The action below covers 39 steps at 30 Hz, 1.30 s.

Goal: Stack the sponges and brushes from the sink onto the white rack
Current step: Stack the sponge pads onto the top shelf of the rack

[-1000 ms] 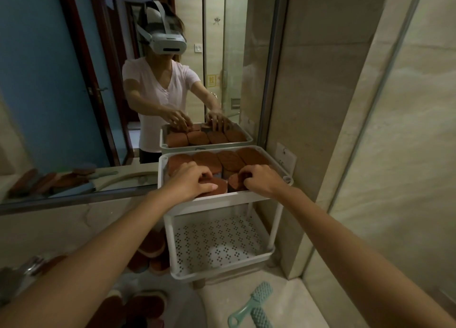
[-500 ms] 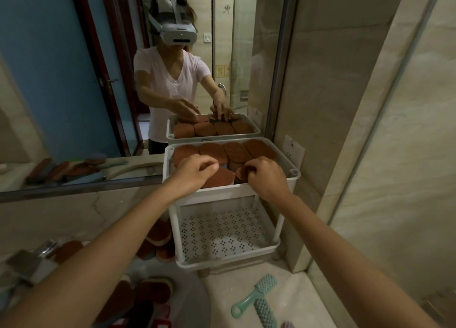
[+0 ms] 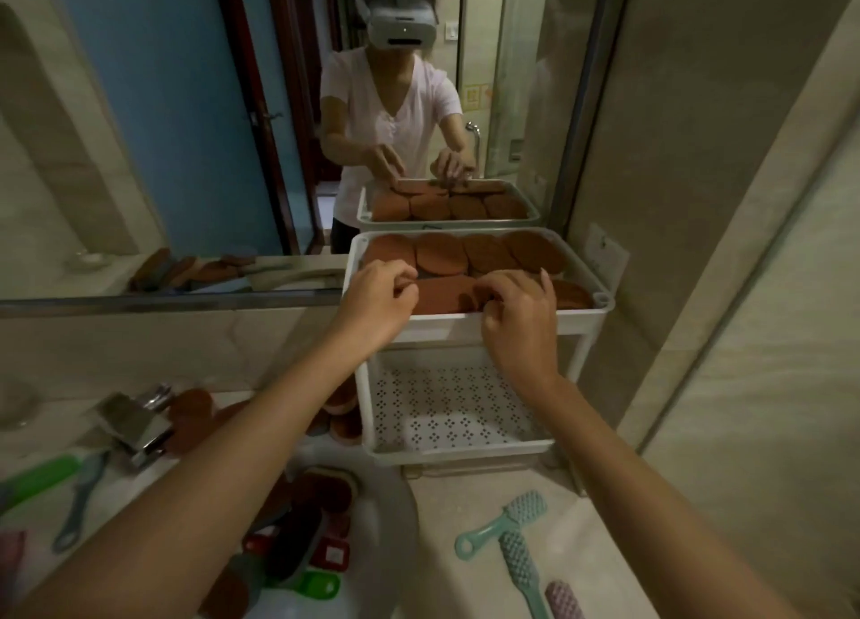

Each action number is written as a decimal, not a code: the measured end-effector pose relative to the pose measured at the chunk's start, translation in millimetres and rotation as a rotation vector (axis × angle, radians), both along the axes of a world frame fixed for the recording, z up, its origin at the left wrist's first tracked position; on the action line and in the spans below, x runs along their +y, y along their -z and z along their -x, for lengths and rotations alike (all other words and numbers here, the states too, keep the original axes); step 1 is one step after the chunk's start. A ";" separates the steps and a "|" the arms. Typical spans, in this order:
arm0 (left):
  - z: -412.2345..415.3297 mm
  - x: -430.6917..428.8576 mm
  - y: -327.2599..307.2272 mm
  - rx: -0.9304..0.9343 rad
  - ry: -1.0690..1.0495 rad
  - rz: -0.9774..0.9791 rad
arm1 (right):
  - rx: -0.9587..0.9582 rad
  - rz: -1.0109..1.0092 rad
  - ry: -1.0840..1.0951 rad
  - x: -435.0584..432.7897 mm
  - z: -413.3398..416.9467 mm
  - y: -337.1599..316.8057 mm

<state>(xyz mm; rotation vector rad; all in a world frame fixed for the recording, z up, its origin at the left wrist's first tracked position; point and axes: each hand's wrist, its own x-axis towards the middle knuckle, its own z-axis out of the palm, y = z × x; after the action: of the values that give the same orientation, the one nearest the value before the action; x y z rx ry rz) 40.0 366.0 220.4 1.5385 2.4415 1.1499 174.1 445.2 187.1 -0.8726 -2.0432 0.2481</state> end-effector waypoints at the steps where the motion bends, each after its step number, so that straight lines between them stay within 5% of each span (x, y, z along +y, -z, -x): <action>1: -1.6 -7.2 -1.0 -0.013 -0.014 -0.045 | 0.038 -0.013 -0.042 -8.1 3.2 1.3; 9: 11.8 -127.0 33.4 -0.240 -0.262 -0.223 | 0.244 0.130 -0.439 -127.5 57.0 39.4; 16: 66.9 -273.2 147.1 -0.552 -0.565 0.045 | -0.185 0.534 -0.658 -254.6 130.1 113.9; 20: 95.7 -351.8 170.1 -0.516 -0.695 0.256 | -0.433 0.690 -0.678 -321.2 170.5 149.0; 24: 136.8 -423.7 201.5 -0.560 -0.808 0.206 | -0.637 0.734 -0.744 -379.3 206.2 180.7; 30: 174.7 -490.3 236.4 -0.590 -0.894 0.373 | -0.713 0.806 -0.752 -442.1 242.6 193.9; 39: 181.9 -501.6 251.9 -0.792 -0.838 0.358 | -0.806 0.896 -0.750 -472.7 253.8 214.1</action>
<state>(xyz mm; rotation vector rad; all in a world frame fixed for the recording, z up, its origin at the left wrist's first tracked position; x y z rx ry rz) -141.9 -135.6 -31.5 -0.1166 2.4516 0.9936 -79.7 -27.4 -27.0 -0.6974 -3.0141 1.5135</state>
